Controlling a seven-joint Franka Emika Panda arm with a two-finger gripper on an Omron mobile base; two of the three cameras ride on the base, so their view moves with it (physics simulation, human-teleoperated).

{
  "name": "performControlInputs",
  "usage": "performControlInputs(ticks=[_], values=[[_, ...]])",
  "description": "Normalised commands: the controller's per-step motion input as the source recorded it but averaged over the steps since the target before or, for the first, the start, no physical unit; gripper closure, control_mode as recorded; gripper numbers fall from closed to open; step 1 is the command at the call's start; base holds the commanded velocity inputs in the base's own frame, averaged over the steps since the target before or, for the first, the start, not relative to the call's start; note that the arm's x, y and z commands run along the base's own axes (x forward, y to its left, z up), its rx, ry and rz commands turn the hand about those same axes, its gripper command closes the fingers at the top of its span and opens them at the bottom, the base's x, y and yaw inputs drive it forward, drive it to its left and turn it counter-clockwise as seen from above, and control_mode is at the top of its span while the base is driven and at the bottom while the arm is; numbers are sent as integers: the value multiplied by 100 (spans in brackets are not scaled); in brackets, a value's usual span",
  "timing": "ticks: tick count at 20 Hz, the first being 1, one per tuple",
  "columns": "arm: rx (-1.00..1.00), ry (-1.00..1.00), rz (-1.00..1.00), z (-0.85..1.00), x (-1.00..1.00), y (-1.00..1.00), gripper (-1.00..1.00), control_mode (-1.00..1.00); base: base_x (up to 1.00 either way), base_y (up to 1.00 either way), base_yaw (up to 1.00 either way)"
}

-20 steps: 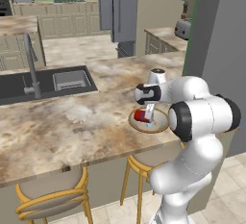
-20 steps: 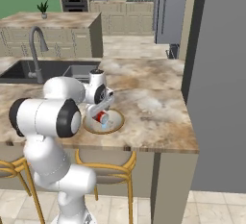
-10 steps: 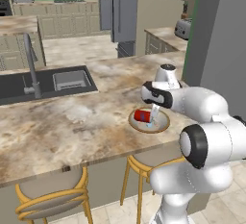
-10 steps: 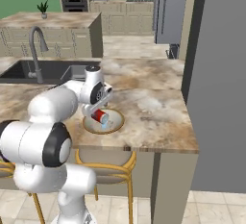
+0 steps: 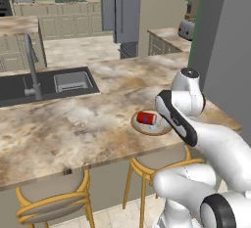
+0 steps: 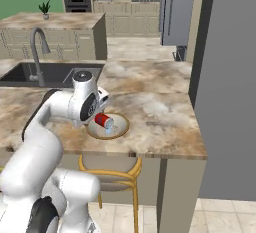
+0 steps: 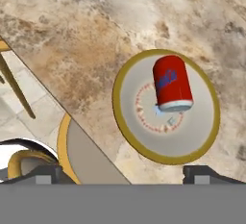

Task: Open the fridge, grab two sodas, and place both sodas inside the bowl with ice on the dining counter.

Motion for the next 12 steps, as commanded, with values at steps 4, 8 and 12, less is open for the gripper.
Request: performControlInputs(ticks=[4,8,12], values=[[8,-8,-13,40,-100,21,-100,-100,0,0,0],[7,-4,-16,36,-98,26,-100,-100,0,0,0],[4,-5,-20,39,-85,30,-100,-100,0,0,0]])
